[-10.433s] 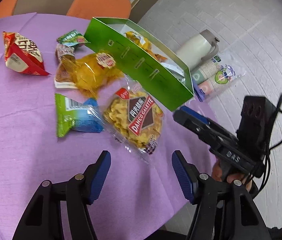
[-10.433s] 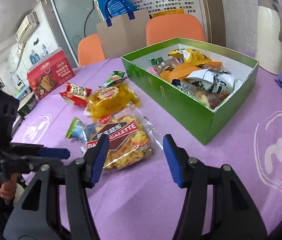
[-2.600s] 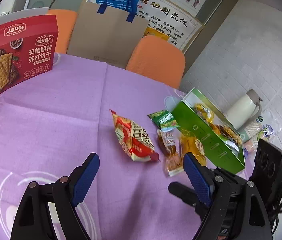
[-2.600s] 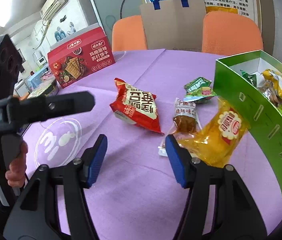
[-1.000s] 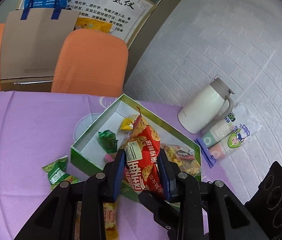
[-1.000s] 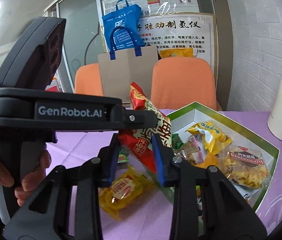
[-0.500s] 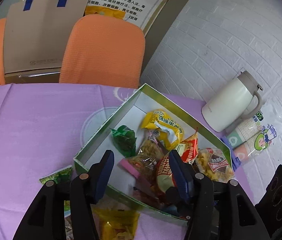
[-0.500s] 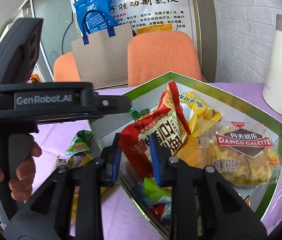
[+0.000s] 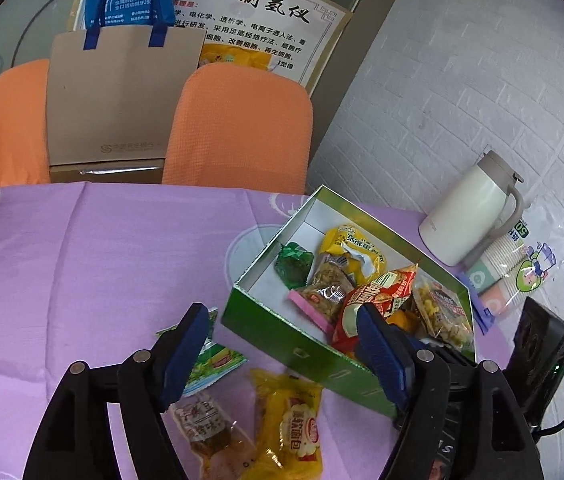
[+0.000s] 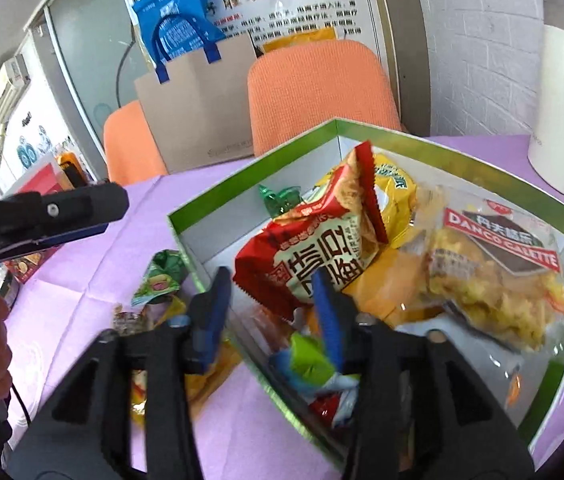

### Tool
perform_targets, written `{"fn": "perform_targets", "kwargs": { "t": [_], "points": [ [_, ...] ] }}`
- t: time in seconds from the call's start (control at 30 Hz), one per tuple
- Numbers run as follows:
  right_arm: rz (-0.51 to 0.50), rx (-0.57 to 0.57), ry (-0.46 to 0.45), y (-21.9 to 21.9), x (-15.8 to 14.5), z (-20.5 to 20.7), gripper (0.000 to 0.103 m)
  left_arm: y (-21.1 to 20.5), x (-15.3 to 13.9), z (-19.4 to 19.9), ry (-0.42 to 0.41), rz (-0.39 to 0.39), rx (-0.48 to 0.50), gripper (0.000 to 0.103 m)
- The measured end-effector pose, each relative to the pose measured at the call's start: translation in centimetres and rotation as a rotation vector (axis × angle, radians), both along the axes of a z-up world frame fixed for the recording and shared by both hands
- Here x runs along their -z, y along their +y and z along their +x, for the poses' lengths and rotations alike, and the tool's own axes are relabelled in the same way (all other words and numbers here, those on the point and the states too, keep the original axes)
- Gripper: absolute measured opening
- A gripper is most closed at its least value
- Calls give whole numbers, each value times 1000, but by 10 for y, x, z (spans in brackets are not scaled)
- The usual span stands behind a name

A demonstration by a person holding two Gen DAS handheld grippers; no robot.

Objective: Organize snacks
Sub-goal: 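Carry the red-white chip bag into the green box and open both tools, then move both tools toward the yellow bread packet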

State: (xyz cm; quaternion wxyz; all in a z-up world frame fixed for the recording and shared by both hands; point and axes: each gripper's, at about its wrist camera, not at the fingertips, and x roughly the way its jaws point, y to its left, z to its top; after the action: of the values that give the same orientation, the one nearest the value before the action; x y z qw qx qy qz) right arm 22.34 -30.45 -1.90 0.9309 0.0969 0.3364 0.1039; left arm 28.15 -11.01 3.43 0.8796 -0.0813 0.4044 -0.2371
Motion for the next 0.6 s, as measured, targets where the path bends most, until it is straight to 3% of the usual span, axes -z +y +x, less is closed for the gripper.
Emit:
{"fn": "perform_targets", "kwargs": {
  "t": [0.03,0.23,0.6],
  "points": [
    [6,1,-24,-2,-3,-8,65,5,-2,-5,-15,11,-8,83],
    [44,-21,-85,-7,-17,-56,72,27,-6,-47,-42,13,-9,87],
    [63,-59,-2,14,-2,-98,77,67,17,-108,-5,-9,-96,87]
  ]
}}
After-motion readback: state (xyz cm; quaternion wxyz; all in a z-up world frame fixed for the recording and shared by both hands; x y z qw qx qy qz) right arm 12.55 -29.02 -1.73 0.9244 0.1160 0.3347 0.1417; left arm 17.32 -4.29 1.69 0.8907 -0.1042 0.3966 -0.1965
